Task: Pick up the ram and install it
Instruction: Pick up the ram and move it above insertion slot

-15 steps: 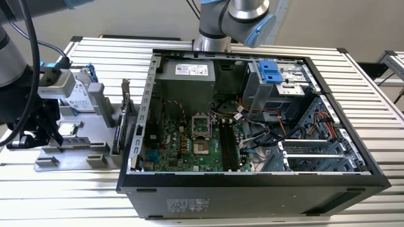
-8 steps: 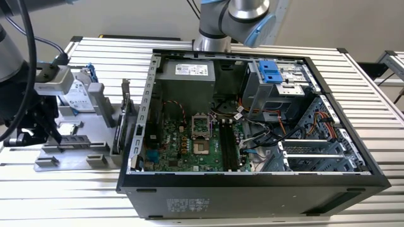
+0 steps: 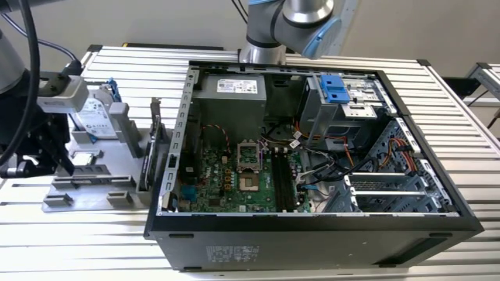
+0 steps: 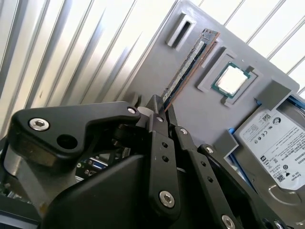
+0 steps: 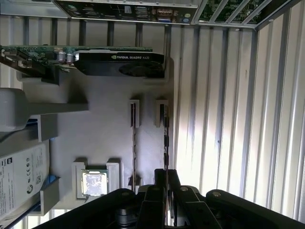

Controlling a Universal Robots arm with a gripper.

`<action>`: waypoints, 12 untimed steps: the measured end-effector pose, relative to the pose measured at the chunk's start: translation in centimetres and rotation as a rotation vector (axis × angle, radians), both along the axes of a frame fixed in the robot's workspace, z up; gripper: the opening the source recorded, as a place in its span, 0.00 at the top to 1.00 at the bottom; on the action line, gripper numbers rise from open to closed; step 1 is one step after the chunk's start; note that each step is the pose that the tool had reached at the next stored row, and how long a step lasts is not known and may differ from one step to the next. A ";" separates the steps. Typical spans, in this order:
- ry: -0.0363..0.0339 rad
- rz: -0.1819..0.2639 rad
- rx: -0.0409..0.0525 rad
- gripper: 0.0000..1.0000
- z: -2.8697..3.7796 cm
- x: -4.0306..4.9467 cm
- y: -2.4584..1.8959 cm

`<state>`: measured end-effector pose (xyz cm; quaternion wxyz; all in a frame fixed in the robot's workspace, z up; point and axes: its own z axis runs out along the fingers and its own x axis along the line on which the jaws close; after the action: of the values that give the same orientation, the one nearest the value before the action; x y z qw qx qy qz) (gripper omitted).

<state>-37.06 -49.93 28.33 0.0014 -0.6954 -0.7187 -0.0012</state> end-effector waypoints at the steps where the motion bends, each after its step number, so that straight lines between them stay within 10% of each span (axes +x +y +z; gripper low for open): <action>1: -0.0001 0.000 0.0000 1.00 0.12 0.00 0.00; 12: -0.0001 0.000 0.0000 1.00 1.50 0.00 0.00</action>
<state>-37.06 -49.93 29.83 0.0014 -0.6954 -0.7186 -0.0012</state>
